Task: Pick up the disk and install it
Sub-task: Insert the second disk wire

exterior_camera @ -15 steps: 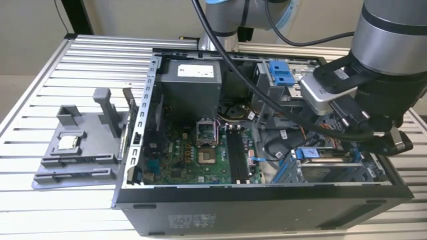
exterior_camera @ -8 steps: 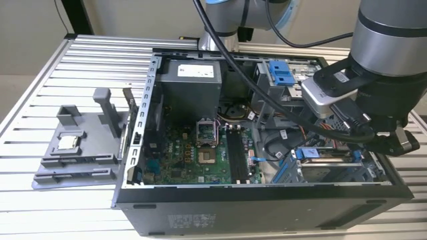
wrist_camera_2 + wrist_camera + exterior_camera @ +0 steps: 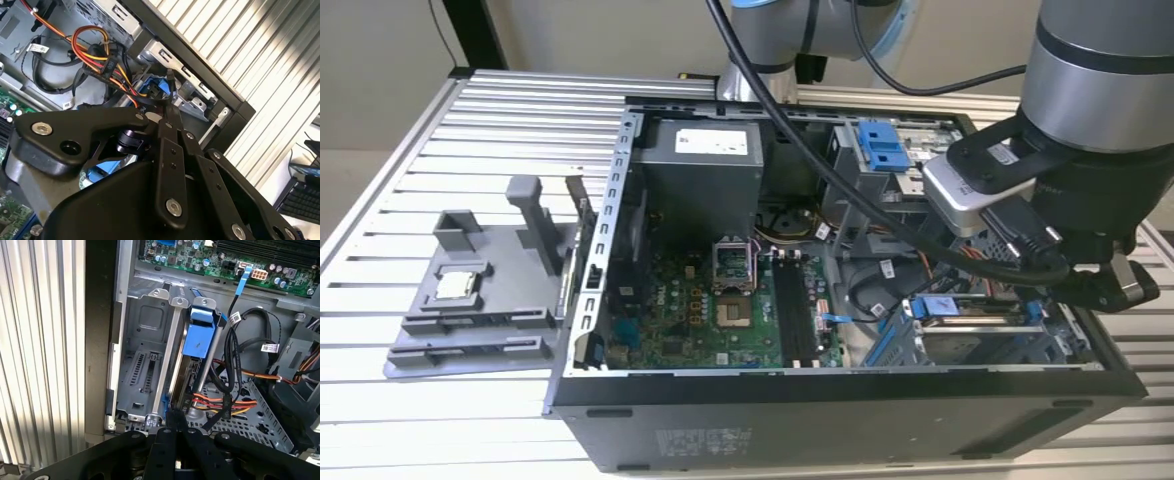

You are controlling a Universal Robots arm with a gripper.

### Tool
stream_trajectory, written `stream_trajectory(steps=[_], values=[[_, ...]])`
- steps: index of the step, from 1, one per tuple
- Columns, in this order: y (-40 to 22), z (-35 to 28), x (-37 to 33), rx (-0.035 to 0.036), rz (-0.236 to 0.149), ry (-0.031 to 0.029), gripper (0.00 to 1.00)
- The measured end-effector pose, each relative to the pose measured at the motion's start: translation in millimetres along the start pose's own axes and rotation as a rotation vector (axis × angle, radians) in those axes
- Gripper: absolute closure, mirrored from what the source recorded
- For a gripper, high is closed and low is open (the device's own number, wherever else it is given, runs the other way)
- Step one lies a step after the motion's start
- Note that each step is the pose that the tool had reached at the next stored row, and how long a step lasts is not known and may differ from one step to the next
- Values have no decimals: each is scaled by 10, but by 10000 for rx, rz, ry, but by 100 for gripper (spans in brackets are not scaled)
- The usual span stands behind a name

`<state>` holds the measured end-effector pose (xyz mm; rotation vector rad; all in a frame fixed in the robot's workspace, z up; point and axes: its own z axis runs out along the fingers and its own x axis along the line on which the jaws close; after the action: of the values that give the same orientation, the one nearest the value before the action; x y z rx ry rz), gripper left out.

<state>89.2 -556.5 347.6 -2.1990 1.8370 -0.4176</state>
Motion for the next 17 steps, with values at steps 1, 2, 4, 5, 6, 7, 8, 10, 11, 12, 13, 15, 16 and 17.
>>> stream_trajectory(steps=[1,2,4,5,6,7,8,10,11,12,13,15,16,17], values=[[0,0,0,0,0,1,100],[0,0,0,0,-1,2,100],[0,0,0,3,-62,-20,100],[1,0,1,11,-153,-59,100],[3,0,11,14,-198,-74,100],[4,0,19,15,-224,-78,100],[6,0,30,15,-253,-82,100],[10,0,48,18,-323,-104,100],[10,1,52,20,-372,-118,100],[11,2,56,23,-426,-135,100],[13,6,59,26,-479,-154,100],[21,23,60,38,-642,-218,100],[24,32,60,45,-745,-257,100],[27,39,60,58,-888,-311,100]])
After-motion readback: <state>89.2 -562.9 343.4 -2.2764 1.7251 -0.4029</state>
